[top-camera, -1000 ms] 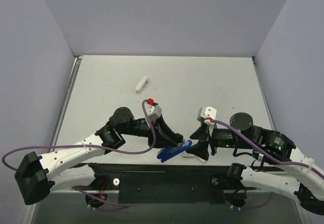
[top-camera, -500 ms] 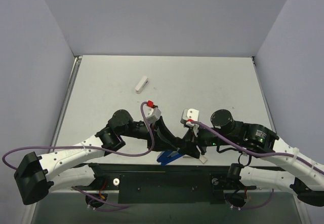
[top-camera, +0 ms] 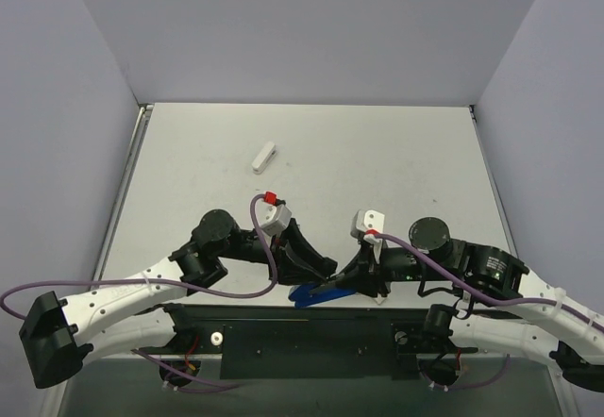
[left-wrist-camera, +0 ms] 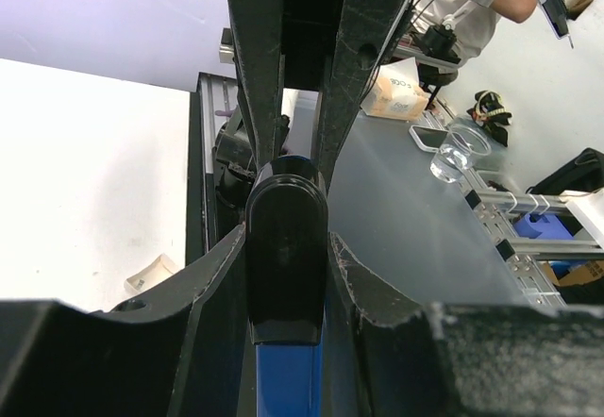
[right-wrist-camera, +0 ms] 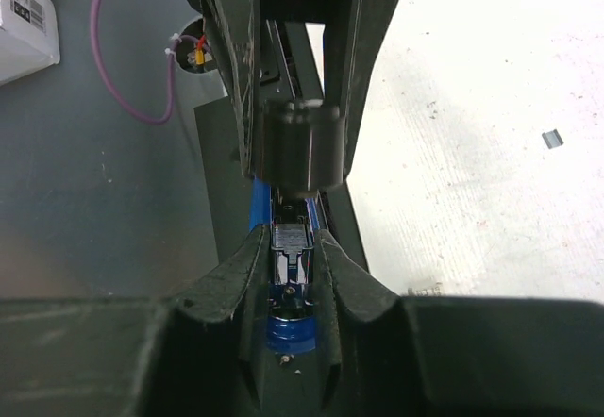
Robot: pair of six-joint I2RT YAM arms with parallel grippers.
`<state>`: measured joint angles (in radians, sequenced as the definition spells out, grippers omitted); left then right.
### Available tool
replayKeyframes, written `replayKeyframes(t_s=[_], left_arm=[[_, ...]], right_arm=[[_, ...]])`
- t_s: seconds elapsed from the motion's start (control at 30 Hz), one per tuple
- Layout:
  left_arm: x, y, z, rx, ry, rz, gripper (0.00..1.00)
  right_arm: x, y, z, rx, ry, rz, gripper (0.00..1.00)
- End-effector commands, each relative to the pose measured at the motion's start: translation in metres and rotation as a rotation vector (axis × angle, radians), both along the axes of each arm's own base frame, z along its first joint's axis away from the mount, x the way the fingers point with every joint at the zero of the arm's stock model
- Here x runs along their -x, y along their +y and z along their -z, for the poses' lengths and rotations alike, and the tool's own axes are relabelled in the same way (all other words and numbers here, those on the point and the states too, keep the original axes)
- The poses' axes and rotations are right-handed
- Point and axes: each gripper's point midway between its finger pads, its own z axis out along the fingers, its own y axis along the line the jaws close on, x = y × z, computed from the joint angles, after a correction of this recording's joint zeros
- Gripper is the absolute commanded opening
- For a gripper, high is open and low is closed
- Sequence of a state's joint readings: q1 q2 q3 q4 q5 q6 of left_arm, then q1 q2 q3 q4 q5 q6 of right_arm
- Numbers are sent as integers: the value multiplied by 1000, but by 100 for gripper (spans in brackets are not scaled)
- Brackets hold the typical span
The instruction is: Unload the staples from the stapler
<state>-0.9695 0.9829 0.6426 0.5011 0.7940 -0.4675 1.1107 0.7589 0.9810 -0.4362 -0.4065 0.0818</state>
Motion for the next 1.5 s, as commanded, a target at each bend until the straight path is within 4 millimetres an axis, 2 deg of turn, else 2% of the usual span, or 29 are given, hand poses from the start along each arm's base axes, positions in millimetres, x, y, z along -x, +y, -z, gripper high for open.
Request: replayKeyframes(t_s=[0.0,0.17,0.3,0.33,0.43,0.47,0.7,0.9,1.07,1.13,1.17,1.23,1.27,1.3,1.33,1.37,1.47], left_arm=[[-4,11,-60,190,-68,-89,0],[-7,14,-68,212,-76,-123,0],[-11,10,-66,189,-75,-128,0],[-11,9,-65,185,-78,-129,0],[-14,6,-61,165,-77,-140,0],[-16,5,-61,160,-80,-146,0],[-22,-1,-52,126,-79,-161,0],[-36,-5,-46,89,-84,-233,0],[-45,-9,-42,64,-100,-267,0],[-51,-10,-41,55,-107,-296,0],[-57,-10,-41,50,-108,-327,0],[-65,-10,-42,48,-112,-369,0],[-68,-9,-43,51,-113,-385,0],[-72,-9,-43,49,-115,-407,0],[-74,-10,-43,49,-117,-418,0],[-78,-10,-45,50,-118,-438,0],[-84,-12,-46,52,-125,-461,0]], right_arm=[[9,-6,26,44,24,-21,0],[12,-7,26,28,30,-24,0],[10,-7,21,22,25,-11,1],[9,-7,20,21,24,-6,10],[6,-11,12,6,5,16,24],[3,-13,12,14,-1,38,31],[-9,-29,-14,-40,-64,138,47],[-23,-41,-38,-95,-103,245,49],[-39,-42,-58,-189,-97,368,43],[-44,-39,-64,-236,-85,403,34],[-46,-36,-69,-267,-80,410,21],[-57,-36,-70,-302,-55,493,0],[-60,-33,-65,-307,-26,521,0],[-65,-32,-69,-341,-18,551,0],[-67,-27,-59,-341,14,567,0],[-71,-25,-60,-367,20,588,0],[-82,-17,-43,-393,88,668,0]])
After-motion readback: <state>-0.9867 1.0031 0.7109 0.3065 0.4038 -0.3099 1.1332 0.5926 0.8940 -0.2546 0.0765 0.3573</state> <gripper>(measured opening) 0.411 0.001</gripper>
